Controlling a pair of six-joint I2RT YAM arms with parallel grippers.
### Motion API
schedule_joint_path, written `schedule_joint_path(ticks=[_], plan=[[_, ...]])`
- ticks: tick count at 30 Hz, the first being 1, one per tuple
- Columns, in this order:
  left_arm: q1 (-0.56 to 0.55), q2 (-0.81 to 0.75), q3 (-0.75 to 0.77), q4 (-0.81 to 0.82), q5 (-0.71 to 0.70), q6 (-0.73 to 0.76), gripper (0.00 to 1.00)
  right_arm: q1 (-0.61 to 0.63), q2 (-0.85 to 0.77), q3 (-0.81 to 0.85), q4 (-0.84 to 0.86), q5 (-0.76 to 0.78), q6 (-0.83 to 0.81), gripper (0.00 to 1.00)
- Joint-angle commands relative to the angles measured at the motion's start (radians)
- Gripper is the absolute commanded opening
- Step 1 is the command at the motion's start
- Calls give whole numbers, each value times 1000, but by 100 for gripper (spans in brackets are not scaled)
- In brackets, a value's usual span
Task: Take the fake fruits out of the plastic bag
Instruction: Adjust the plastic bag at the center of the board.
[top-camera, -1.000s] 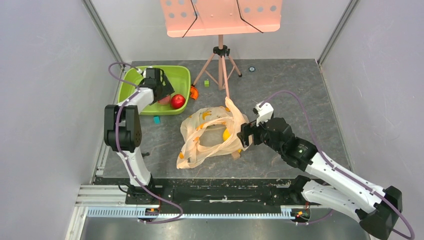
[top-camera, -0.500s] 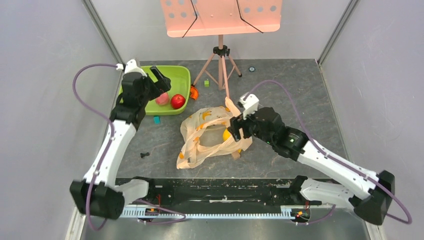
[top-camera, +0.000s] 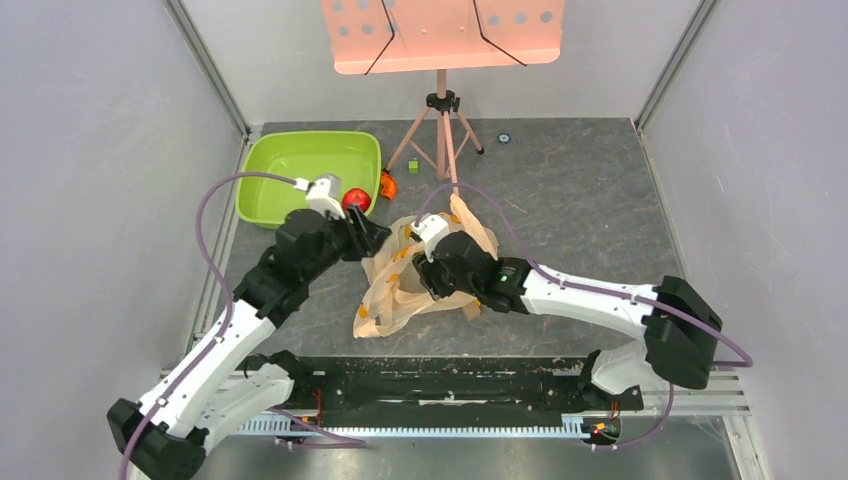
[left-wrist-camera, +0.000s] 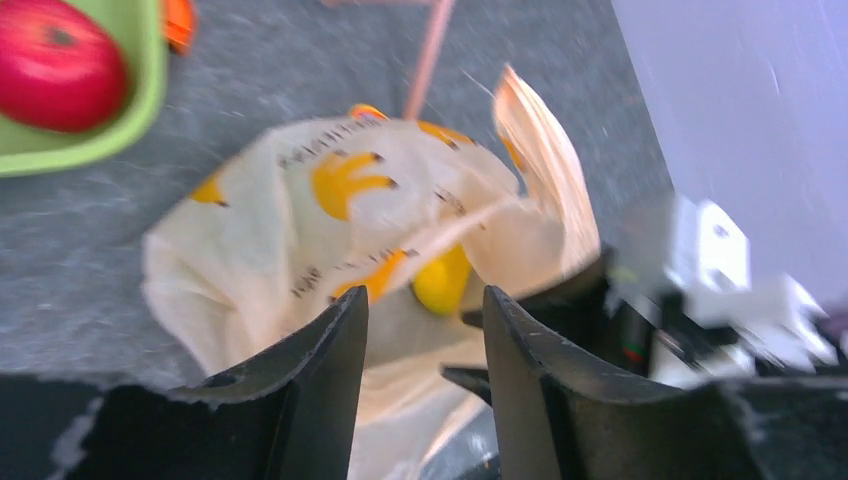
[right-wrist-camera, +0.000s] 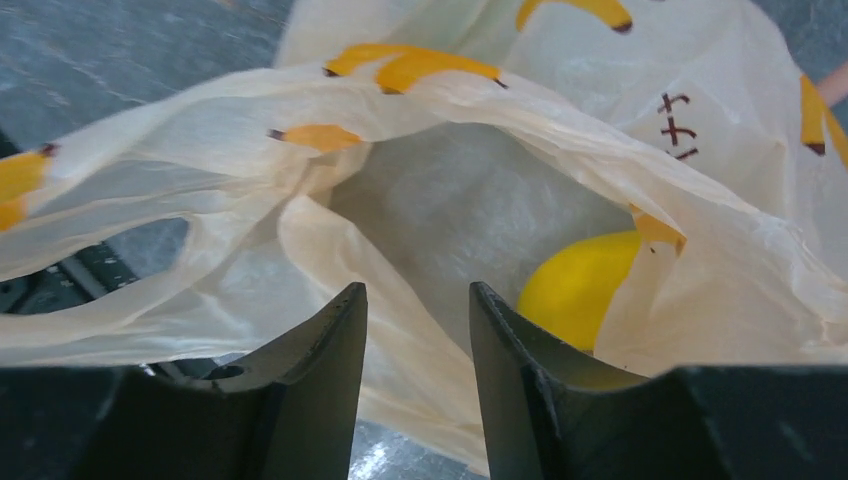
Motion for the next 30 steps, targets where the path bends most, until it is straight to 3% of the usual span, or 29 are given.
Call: schedule_joint_path(ticks=[1, 8, 15, 22, 30], plan=[[-176, 27, -31, 86, -75, -53, 51, -24, 23, -9, 21, 121, 44, 43], [-376, 102, -158, 258, -179, -105, 45, -51, -70, -164, -11, 232, 101, 41], [-535, 294, -201, 403, -251, -92, 45, -62, -178, -342, 34, 251, 168, 41], [-579, 381, -233, 453, -299, -102, 45, -70, -268, -466, 59, 265, 208, 40], [-584, 329, -272, 474, -306, -95, 45, -69, -358, -468, 142, 195, 213, 45]])
